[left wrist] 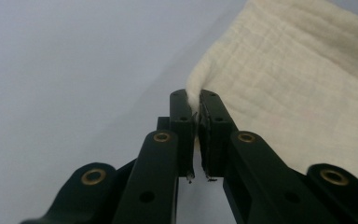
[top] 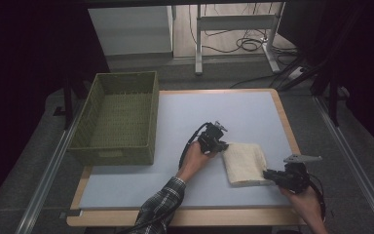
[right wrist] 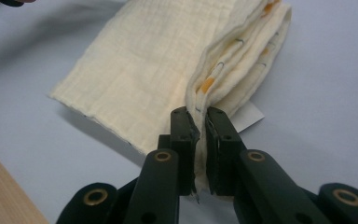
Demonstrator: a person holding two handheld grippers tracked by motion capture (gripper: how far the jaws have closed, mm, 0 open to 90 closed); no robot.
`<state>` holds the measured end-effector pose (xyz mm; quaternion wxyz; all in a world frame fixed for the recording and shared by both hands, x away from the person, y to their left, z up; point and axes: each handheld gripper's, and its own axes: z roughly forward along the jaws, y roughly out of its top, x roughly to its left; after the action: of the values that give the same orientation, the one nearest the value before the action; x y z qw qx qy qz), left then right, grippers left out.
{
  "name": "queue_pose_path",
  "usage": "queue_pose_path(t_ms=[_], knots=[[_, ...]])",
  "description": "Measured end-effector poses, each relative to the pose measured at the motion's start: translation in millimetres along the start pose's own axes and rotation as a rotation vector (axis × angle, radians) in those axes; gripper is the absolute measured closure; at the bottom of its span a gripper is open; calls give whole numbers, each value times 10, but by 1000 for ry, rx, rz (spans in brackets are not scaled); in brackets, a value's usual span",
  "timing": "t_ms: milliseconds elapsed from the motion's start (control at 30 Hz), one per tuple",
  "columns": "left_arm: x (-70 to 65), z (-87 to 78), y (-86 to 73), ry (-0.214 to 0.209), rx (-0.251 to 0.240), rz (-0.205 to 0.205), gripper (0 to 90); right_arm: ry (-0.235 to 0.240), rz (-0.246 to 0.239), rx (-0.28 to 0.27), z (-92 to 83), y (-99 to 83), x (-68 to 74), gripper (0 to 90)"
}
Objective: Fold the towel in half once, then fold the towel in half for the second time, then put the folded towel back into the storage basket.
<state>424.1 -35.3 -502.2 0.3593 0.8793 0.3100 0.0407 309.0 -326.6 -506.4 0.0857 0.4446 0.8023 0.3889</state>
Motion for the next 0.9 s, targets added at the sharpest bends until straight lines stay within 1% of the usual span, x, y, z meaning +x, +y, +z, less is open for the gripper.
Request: queue_pose_path(t_ms=[133, 300, 400, 500, 633, 767, 900], knots=[[-1, -121, 7, 22, -10, 8, 853, 28, -2, -19, -23, 62, 27, 822], [39, -266, -11, 43, -24, 6, 852, 44, -33, -33, -22, 158, 114, 822], [73, -343, -31, 53, -22, 8, 852, 54, -39, -44, -15, 212, 153, 822], [99, -404, -54, 58, -36, -3, 851, 63, -47, -45, 0, 263, 190, 822], [138, -489, -80, 66, -39, -6, 851, 68, -64, -45, 28, 328, 242, 822], [175, -585, -94, 74, -44, -14, 850, 82, -67, -49, 58, 391, 286, 822], [203, -686, -105, 89, -44, -9, 847, 86, -88, -47, 83, 459, 346, 822]])
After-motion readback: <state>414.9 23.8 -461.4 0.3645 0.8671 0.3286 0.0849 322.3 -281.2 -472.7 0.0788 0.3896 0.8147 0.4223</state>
